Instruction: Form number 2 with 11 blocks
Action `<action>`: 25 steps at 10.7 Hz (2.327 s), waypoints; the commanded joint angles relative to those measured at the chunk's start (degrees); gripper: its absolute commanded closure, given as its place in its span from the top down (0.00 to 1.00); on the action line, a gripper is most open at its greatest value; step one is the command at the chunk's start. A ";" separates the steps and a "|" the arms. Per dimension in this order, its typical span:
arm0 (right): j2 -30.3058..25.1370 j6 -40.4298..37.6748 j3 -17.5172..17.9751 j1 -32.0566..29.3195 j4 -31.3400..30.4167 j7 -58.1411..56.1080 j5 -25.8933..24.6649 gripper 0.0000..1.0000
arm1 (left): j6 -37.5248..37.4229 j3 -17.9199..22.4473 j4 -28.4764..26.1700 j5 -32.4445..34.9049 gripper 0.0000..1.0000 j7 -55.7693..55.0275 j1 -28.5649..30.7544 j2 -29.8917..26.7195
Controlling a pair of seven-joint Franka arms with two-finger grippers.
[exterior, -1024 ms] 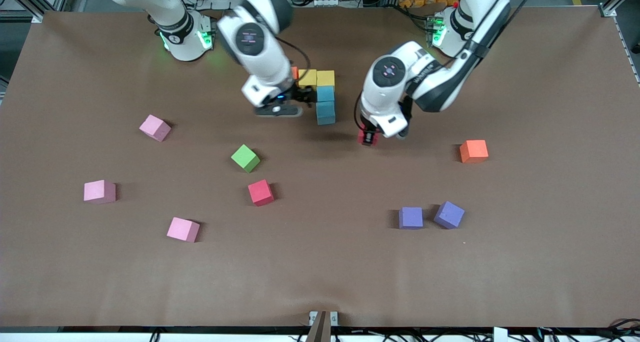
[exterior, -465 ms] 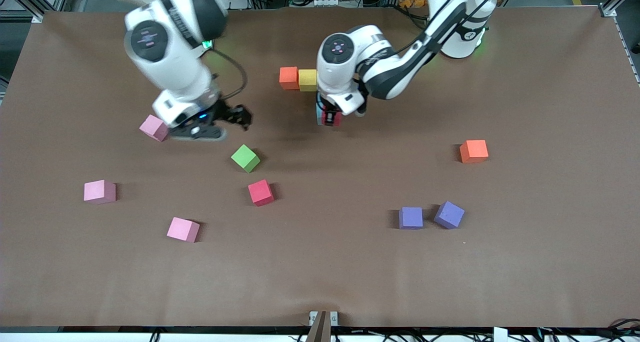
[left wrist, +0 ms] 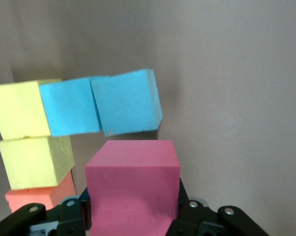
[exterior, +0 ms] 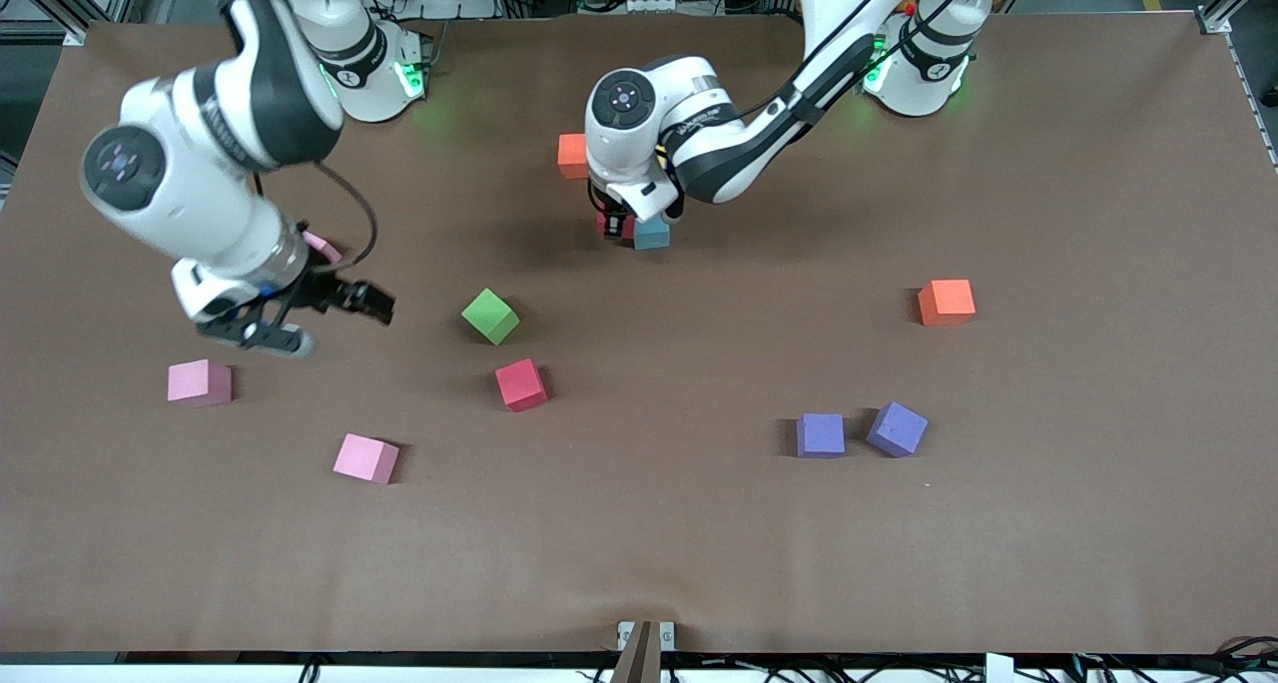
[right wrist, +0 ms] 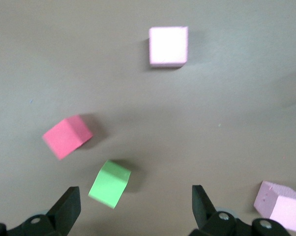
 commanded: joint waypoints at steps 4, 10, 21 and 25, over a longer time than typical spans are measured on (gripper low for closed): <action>12.00 4.63 1.34 -3.93 7.11 -0.34 0.09 1.00 | -1.71 3.83 3.79 -0.32 0.00 -6.89 -5.14 3.32; 23.95 9.04 1.52 -7.00 16.76 -5.78 1.06 1.00 | -1.45 4.09 3.35 0.12 0.00 -6.11 -6.02 4.73; 34.86 9.04 -2.17 -5.69 27.67 -6.06 1.32 1.00 | -0.40 4.09 3.70 3.02 0.00 -6.10 -6.11 7.81; 36.62 8.87 -3.13 -4.20 29.52 -5.18 1.49 1.00 | 0.31 4.09 3.79 4.69 0.00 -6.10 -6.11 9.03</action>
